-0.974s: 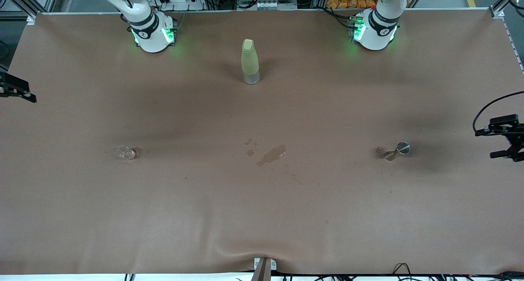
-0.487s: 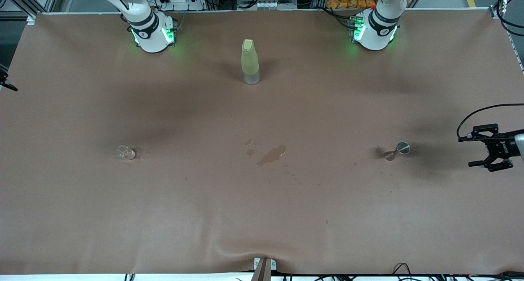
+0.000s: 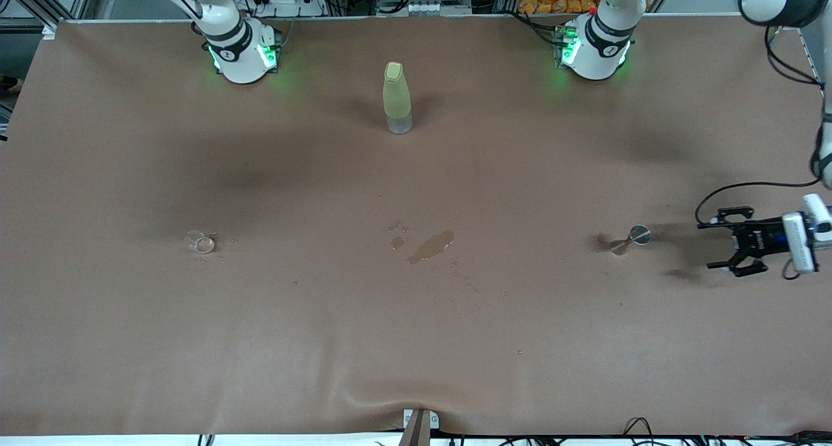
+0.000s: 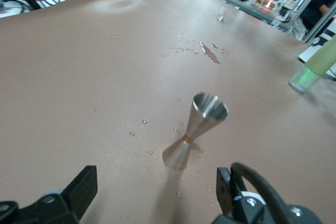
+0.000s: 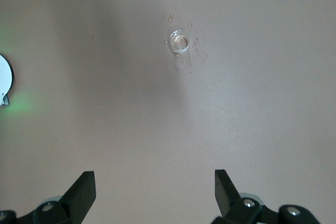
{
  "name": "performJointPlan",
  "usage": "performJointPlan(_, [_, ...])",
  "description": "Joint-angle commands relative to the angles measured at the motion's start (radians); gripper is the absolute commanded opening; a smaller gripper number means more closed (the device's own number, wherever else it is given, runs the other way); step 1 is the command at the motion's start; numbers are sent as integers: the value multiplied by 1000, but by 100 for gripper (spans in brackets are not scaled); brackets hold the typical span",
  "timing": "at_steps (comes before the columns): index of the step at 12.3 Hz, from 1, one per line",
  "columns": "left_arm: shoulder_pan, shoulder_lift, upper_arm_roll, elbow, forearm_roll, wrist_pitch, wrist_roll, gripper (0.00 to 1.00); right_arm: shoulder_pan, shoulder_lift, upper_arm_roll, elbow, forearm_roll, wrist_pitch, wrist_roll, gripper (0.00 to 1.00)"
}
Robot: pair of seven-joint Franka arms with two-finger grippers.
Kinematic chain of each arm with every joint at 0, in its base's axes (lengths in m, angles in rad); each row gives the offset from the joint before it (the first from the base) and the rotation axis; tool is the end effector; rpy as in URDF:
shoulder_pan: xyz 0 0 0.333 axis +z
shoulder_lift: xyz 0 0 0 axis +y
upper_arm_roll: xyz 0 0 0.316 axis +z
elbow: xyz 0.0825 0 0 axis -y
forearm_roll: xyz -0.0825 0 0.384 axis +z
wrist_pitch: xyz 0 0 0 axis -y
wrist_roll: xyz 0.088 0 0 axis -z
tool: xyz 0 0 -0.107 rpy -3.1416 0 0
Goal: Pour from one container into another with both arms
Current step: 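Lower the left gripper to the steel jigger while the right gripper reaches out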
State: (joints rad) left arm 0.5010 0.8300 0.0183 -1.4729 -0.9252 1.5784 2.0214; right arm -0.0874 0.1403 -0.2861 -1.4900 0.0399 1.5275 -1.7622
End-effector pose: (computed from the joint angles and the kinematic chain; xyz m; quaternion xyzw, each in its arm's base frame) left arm 0.6095 0.2484 0.1820 0.7239 -0.4557 0.2973 0.4242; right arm 0.5544 -0.2003 0.5815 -0.7674 -0.6393 0.0232 0.0426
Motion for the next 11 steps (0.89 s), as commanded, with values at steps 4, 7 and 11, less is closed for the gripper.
performJointPlan(4, [11,69,-58,19,-50,-95,109,100,-28,7,-28,-88,132,49,-110,100])
performJointPlan(7, [11,129,-74,19,-93,-126,225,100,-26,60,-85,-121,253,65,-229,100])
performJointPlan(11, [4,169,-74,19,-129,-124,290,100,-29,172,-139,-134,455,60,-423,100])
